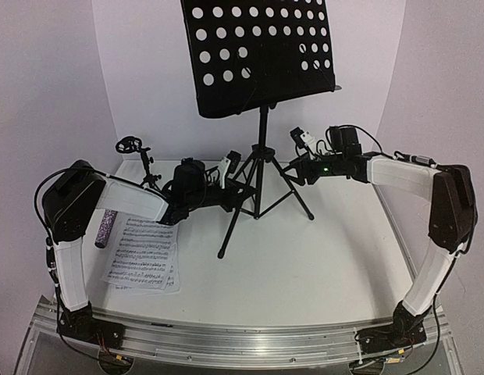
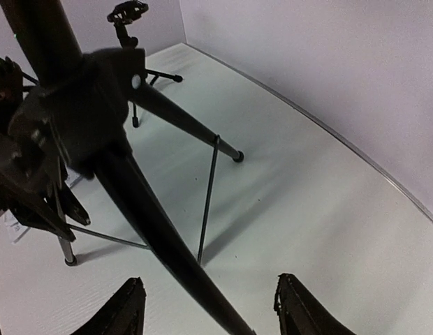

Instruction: Pack up the instrument practice props

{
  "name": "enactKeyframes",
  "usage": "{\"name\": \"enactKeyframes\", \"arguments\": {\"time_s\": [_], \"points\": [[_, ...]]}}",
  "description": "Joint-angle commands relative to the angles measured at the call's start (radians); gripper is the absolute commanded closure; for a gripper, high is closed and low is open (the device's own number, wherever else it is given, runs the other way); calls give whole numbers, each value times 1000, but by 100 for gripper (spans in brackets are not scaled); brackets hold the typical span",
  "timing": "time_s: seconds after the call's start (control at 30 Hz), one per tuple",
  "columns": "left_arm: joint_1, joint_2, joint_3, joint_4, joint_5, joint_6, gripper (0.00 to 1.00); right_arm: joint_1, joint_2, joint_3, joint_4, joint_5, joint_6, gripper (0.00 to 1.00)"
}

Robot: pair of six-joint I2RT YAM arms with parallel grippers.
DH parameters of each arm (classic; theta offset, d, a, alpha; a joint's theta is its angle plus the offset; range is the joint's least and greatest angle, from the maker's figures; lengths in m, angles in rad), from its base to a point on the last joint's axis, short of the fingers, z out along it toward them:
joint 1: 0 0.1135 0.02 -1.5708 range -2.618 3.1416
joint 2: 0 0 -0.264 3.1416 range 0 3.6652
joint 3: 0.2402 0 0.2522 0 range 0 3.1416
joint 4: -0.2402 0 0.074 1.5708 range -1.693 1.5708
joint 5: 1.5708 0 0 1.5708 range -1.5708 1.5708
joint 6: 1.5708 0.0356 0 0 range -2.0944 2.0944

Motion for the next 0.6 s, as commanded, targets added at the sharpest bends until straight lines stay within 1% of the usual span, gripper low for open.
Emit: {"name": "enactKeyframes", "arguments": {"time_s": [0.0, 0.07, 0.1, 0.2, 0.23, 0.27, 0.3, 0.33, 0.37, 0.4, 0.47, 0.57], "points": [[13, -29, 9, 18, 49, 69, 100, 23, 57, 51, 49, -101, 22, 35], [14, -26, 15, 16, 50, 68, 100, 35, 66, 48, 78, -89, 15, 34], [14, -24, 18, 14, 52, 68, 100, 38, 71, 44, 89, -86, 18, 36], [16, -17, 24, 10, 64, 66, 100, 41, 88, 48, 133, -87, 56, 45], [17, -15, 26, 10, 67, 64, 100, 45, 96, 51, 142, -90, 65, 53], [17, -14, 27, 10, 69, 63, 100, 51, 100, 55, 148, -85, 68, 65], [17, -13, 27, 10, 70, 62, 100, 58, 101, 57, 150, -70, 66, 74], [18, -14, 29, 11, 70, 63, 100, 74, 102, 58, 151, -52, 63, 87], [18, -15, 31, 12, 72, 64, 100, 92, 100, 57, 151, -31, 57, 98], [18, -15, 34, 14, 75, 70, 100, 109, 95, 49, 151, -13, 49, 100], [21, -17, 46, 23, 90, 80, 100, 136, 75, 20, 178, 20, 53, 100], [28, -13, 90, 26, 140, 81, 100, 179, 34, -38, 275, 58, 131, 100]]}}
